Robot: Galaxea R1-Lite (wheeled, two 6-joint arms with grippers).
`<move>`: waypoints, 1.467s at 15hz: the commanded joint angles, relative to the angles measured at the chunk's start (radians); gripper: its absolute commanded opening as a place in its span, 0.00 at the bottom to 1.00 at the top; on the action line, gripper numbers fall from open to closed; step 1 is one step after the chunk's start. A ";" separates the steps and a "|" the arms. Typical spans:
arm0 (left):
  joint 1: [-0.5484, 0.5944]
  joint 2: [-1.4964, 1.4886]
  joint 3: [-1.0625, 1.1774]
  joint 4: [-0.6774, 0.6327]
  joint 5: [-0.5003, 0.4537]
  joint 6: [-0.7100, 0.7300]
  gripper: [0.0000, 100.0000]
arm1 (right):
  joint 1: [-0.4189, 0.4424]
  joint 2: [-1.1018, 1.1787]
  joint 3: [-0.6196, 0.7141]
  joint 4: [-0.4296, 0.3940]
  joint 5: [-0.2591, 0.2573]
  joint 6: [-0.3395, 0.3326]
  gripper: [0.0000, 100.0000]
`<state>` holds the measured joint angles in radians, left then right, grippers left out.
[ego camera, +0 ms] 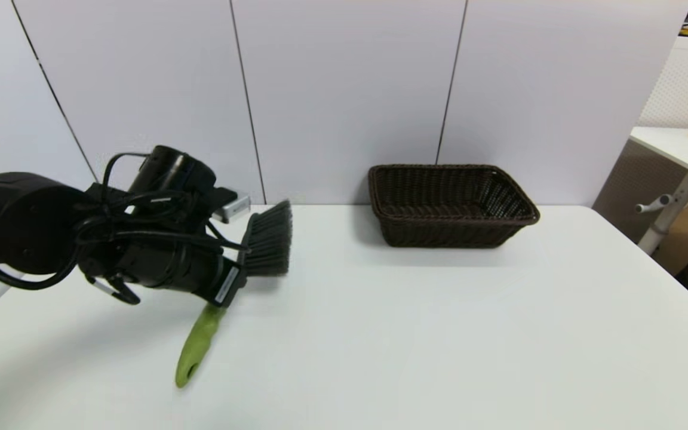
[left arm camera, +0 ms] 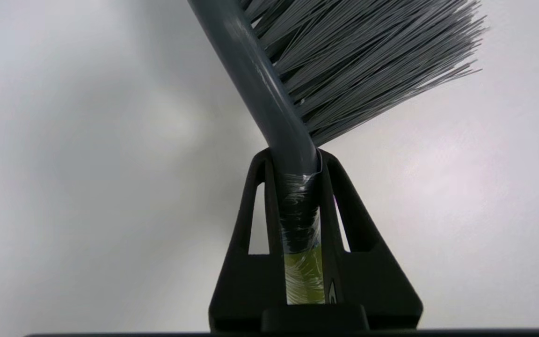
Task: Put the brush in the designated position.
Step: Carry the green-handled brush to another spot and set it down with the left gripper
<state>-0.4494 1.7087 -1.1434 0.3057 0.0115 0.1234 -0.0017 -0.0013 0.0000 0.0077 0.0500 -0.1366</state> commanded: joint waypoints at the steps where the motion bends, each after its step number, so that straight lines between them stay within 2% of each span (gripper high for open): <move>1: -0.025 0.186 -0.223 0.001 -0.013 -0.001 0.00 | 0.000 0.001 0.002 0.000 0.001 -0.001 1.00; 8: -0.019 0.377 -0.483 0.006 -0.015 0.002 0.00 | 0.000 0.001 0.002 0.000 0.001 -0.001 1.00; 11: -0.019 0.416 -0.532 0.019 -0.015 -0.044 0.00 | 0.000 0.001 0.002 0.000 0.001 -0.001 1.00; 15: -0.009 0.463 -0.639 0.127 -0.015 -0.056 0.00 | 0.000 0.001 0.002 0.000 0.001 -0.001 1.00; 19: -0.008 0.520 -0.714 0.144 -0.018 -0.119 0.00 | 0.000 0.001 0.002 0.000 0.001 -0.001 1.00; 22: -0.006 0.577 -0.800 0.205 -0.021 -0.160 0.00 | 0.000 0.001 0.002 0.000 0.001 -0.001 1.00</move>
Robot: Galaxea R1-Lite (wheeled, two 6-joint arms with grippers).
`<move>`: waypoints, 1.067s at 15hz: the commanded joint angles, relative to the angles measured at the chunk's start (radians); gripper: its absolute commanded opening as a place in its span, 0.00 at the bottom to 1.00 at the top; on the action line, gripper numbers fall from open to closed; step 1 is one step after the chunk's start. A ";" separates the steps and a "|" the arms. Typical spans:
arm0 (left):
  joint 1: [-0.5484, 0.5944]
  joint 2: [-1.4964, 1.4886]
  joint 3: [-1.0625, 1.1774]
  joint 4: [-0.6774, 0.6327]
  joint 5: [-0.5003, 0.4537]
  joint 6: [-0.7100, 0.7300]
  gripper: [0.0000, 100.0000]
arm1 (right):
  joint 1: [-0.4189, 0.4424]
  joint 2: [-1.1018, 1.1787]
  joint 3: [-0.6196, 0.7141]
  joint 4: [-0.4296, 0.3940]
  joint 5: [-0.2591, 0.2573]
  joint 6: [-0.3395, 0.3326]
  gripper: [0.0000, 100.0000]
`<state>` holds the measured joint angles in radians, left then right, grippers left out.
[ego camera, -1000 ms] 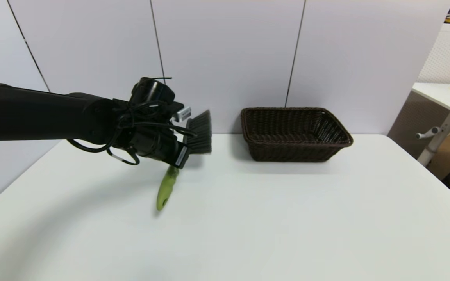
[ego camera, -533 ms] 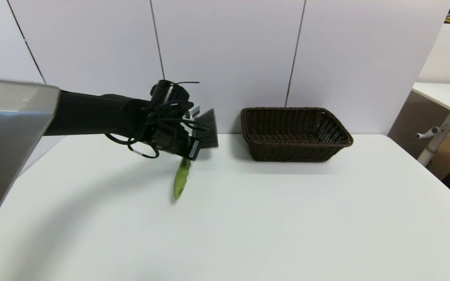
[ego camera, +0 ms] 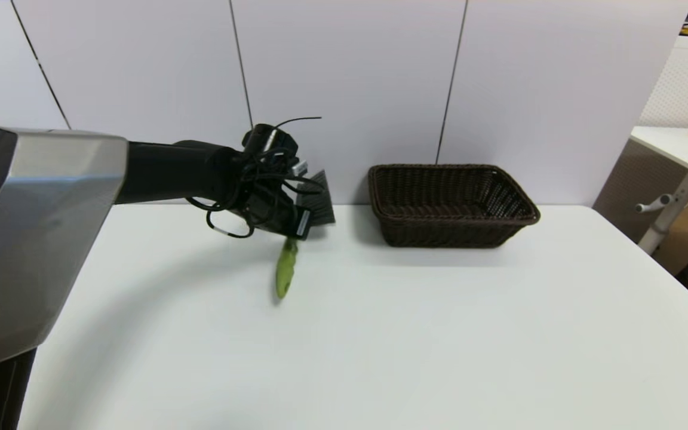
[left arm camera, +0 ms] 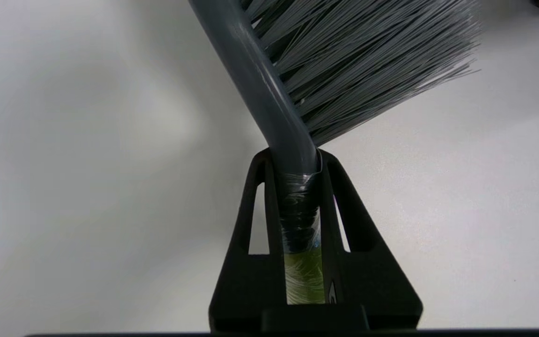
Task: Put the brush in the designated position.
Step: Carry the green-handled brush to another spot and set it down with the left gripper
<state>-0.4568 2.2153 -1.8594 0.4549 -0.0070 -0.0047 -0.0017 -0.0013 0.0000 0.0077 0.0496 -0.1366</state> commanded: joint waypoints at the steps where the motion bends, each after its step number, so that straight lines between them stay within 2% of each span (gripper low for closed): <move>1: 0.007 0.084 -0.106 0.070 -0.001 -0.034 0.00 | 0.000 0.001 0.002 0.000 0.001 -0.001 1.00; 6: 0.024 0.121 -0.113 0.062 -0.044 -0.034 0.00 | 0.000 0.001 0.002 0.000 0.001 -0.001 1.00; 16: 0.026 0.109 -0.113 0.056 -0.044 -0.031 0.00 | 0.000 0.001 0.002 0.000 0.001 -0.001 1.00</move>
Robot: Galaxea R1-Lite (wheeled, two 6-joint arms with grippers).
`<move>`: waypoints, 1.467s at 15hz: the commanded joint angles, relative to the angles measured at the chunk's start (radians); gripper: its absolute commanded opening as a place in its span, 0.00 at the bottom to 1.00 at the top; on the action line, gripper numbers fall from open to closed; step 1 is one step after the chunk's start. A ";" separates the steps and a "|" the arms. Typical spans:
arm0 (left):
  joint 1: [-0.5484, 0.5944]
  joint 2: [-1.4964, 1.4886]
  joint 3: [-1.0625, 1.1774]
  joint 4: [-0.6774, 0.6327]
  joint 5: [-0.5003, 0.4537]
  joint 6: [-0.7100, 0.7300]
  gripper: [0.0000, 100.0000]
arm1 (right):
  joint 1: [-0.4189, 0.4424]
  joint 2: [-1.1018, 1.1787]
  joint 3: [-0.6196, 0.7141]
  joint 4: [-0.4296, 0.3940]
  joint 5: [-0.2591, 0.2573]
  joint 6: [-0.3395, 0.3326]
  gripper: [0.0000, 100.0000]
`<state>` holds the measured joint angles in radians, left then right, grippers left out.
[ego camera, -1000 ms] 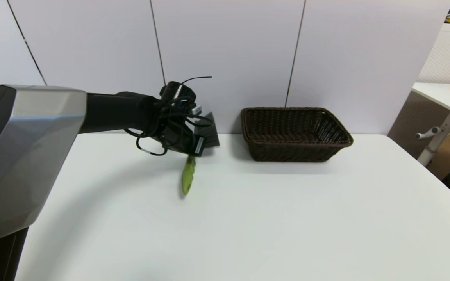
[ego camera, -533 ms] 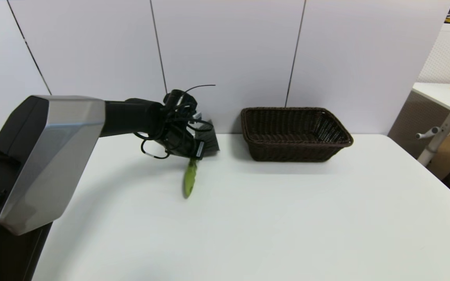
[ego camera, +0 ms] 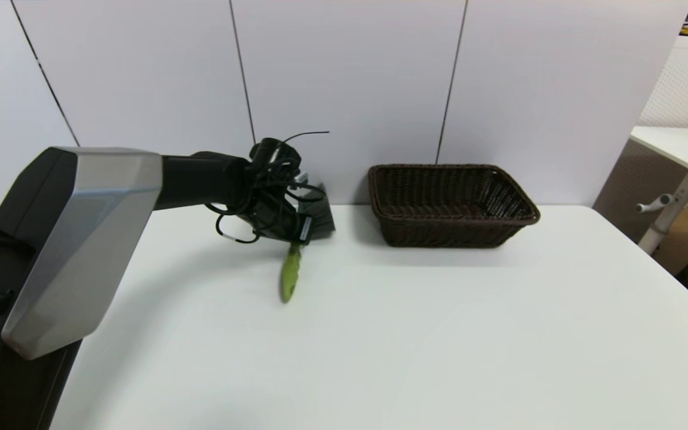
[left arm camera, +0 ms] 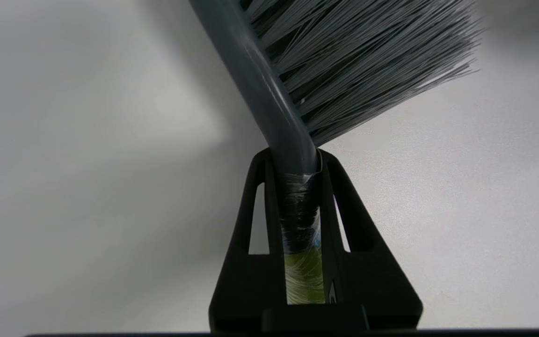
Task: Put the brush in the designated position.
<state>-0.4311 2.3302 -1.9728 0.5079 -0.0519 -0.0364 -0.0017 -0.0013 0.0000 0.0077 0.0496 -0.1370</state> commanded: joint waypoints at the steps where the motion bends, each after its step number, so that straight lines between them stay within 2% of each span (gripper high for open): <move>1: -0.002 -0.006 0.000 0.003 0.001 -0.004 0.00 | 0.000 0.001 0.002 0.000 0.001 -0.001 1.00; 7: -0.002 -0.003 0.002 0.008 0.001 -0.004 0.00 | 0.000 0.001 0.002 0.000 0.001 -0.001 1.00; 8: -0.002 -0.002 0.002 0.006 0.001 -0.004 1.00 | 0.000 0.001 0.002 0.000 0.001 -0.001 1.00; 18: -0.002 -0.103 0.017 0.018 0.000 0.006 1.00 | 0.000 0.001 0.002 0.000 0.001 -0.001 1.00; 22: 0.005 -0.265 0.157 0.015 0.001 0.012 1.00 | 0.000 0.001 0.002 0.000 0.001 -0.001 1.00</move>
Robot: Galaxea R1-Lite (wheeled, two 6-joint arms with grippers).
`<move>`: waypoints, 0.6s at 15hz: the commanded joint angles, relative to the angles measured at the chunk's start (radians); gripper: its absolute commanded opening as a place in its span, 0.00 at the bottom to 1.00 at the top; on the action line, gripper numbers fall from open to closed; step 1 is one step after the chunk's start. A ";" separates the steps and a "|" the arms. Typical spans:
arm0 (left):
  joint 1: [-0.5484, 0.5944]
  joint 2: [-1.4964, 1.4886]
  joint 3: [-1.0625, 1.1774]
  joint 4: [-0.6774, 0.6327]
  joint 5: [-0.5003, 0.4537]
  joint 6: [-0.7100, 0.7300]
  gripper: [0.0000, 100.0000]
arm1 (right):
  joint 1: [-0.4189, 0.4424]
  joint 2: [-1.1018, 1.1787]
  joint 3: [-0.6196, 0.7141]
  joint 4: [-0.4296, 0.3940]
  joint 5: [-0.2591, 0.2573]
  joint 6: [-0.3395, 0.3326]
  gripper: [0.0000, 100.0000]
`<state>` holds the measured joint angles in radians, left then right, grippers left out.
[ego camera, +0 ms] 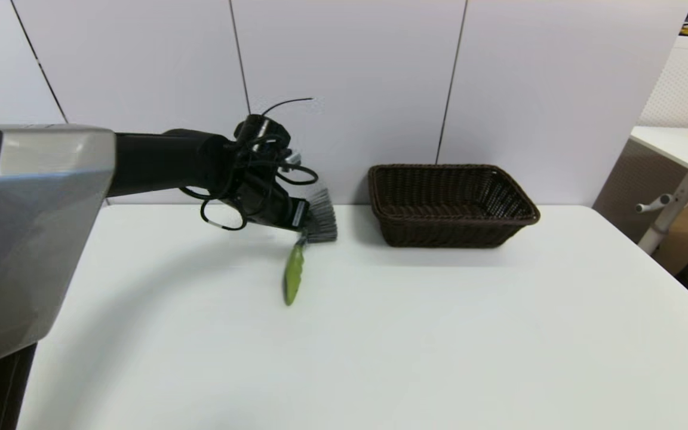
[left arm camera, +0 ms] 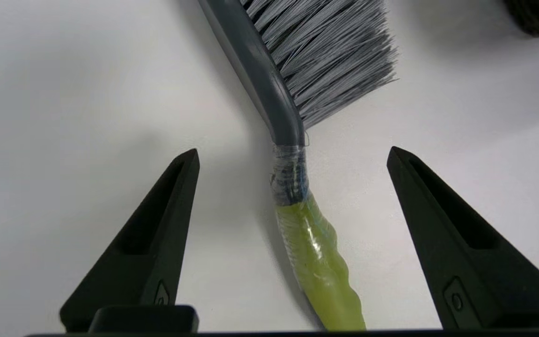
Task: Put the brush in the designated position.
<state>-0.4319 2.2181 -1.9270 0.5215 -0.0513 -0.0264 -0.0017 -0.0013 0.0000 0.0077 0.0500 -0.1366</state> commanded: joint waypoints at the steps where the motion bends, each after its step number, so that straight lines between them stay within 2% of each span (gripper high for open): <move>1: 0.005 -0.215 0.171 0.002 0.002 0.002 1.00 | 0.000 0.001 0.002 0.000 0.001 -0.001 1.00; 9: 0.096 -0.680 0.553 -0.020 0.002 0.014 1.00 | 0.000 0.001 0.002 0.000 0.001 -0.001 1.00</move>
<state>-0.3804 1.7462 -1.4994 0.5094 -0.0485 -0.0168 -0.0017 -0.0013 0.0000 0.0077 0.0500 -0.1370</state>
